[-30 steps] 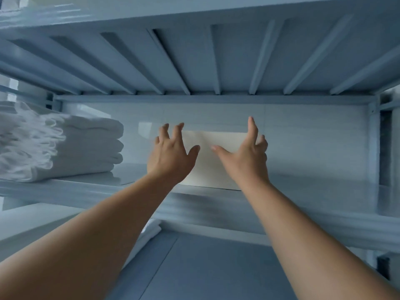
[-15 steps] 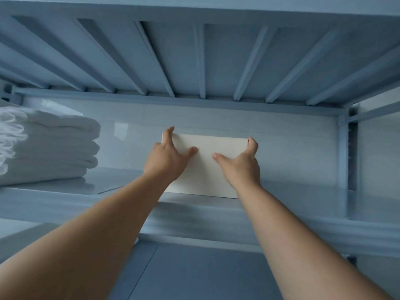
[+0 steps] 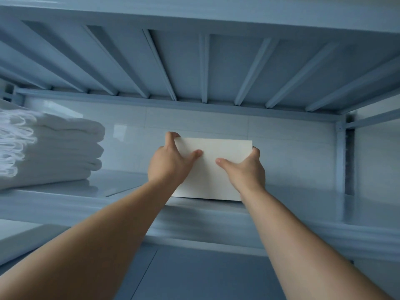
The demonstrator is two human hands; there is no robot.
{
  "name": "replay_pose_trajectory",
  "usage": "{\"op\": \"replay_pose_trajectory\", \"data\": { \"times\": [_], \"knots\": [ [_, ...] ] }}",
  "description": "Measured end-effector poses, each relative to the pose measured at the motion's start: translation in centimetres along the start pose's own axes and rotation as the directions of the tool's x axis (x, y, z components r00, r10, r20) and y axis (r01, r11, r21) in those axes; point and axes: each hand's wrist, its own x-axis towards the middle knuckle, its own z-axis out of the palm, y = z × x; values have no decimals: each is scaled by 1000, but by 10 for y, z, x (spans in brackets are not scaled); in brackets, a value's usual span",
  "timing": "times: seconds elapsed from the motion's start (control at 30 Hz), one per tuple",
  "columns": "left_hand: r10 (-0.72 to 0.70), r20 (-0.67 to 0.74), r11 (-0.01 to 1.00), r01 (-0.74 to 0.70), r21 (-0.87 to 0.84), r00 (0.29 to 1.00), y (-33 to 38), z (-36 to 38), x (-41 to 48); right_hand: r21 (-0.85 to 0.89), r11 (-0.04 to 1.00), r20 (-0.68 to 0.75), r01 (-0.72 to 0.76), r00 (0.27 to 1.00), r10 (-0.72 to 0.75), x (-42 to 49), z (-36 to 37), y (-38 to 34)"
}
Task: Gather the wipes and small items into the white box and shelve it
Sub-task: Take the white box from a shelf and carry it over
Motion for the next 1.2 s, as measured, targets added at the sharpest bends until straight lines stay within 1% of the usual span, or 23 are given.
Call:
{"op": "replay_pose_trajectory", "data": {
  "times": [0.17, 0.3, 0.43, 0.63, 0.83, 1.0, 1.2],
  "knots": [
    [46, -85, 995, -53, -82, 995, 5, -16, -9, 13, 997, -55, 78, 995, -77, -15, -14, -21],
    [69, -127, 988, -85, -125, 989, 17, -38, -24, 29, 991, -84, 127, 989, -125, -34, -30, -38],
    [78, -158, 989, -97, -115, 984, 35, -65, -48, 62, 986, -104, 155, 983, -149, -59, -56, -53],
    [104, -207, 987, -126, -97, 973, 72, -109, -100, 83, 977, -92, 198, 977, -190, -99, -114, -76],
    [59, -256, 994, -80, -71, 965, 112, -158, -171, 120, 965, -60, 233, 972, -227, -152, -177, -93],
    [74, -256, 996, -84, -28, 964, 143, -202, -219, 147, 966, -56, 213, 977, -207, -196, -223, -110],
    [91, -263, 993, -108, -51, 960, 167, -243, -268, 115, 971, -58, 210, 977, -204, -246, -277, -130]
  ]
}}
